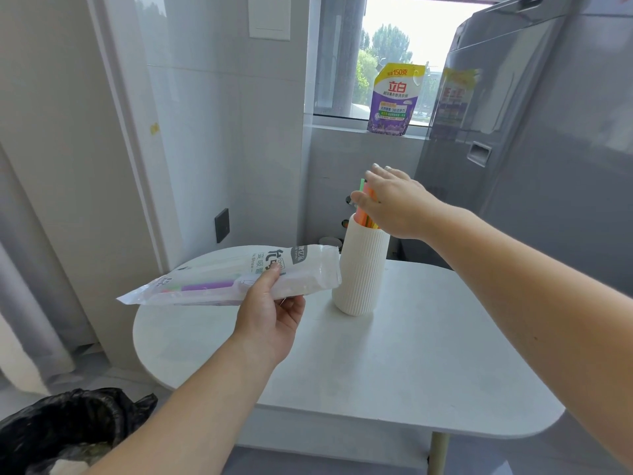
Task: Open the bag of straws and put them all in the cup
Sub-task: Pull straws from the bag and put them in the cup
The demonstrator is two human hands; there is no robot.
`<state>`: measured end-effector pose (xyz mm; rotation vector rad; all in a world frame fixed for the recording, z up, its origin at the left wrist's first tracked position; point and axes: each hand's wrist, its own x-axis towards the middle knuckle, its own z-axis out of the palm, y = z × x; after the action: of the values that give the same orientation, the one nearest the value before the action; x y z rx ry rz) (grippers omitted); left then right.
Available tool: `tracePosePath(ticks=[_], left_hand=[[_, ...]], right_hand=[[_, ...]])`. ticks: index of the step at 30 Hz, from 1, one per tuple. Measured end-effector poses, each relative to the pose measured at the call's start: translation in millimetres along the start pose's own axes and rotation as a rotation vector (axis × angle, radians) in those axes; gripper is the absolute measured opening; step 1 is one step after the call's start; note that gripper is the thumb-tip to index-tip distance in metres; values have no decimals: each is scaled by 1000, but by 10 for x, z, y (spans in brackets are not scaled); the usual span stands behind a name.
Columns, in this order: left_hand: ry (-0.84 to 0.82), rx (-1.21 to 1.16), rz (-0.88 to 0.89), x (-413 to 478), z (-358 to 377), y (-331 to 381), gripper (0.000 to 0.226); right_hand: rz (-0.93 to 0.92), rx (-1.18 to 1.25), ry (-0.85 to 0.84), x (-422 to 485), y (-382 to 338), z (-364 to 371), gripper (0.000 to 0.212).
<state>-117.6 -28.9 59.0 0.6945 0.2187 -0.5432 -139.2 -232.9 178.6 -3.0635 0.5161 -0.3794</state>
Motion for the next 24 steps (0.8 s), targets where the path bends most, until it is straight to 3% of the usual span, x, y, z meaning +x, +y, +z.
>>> tracePosePath(ticks=[2,5,9,12,15,17,20,24], left_hand=[[-18,6,4,-2,0,0,18],[-52,40,29,0,-8,3,25],[-105,122,91,-12,-2,6,30],[-171,231,156,-31,0,-9,37],[-240,397,225,-77,-6,-38,37],[-288,527,286,-112,-1,-65,35],[-332,686,377,-140,3,-86,33],[-370,828,421,-145,-7,-109,25]], right_hand=[[-14,27,76,-25,-7,-18,67],[-48,109,377,-164,-88,-92,56],[31,563,531,-568,-334,79,31],[235,1037,437,-947,-510,403,20],[578,1394,124,-1091,-547,750,43],[762,1625,-30,-1136,-540,894,47],[820,1935,-83,-1234,-578,996,45],[870,2080,-63,-1331,-603,1083,43]])
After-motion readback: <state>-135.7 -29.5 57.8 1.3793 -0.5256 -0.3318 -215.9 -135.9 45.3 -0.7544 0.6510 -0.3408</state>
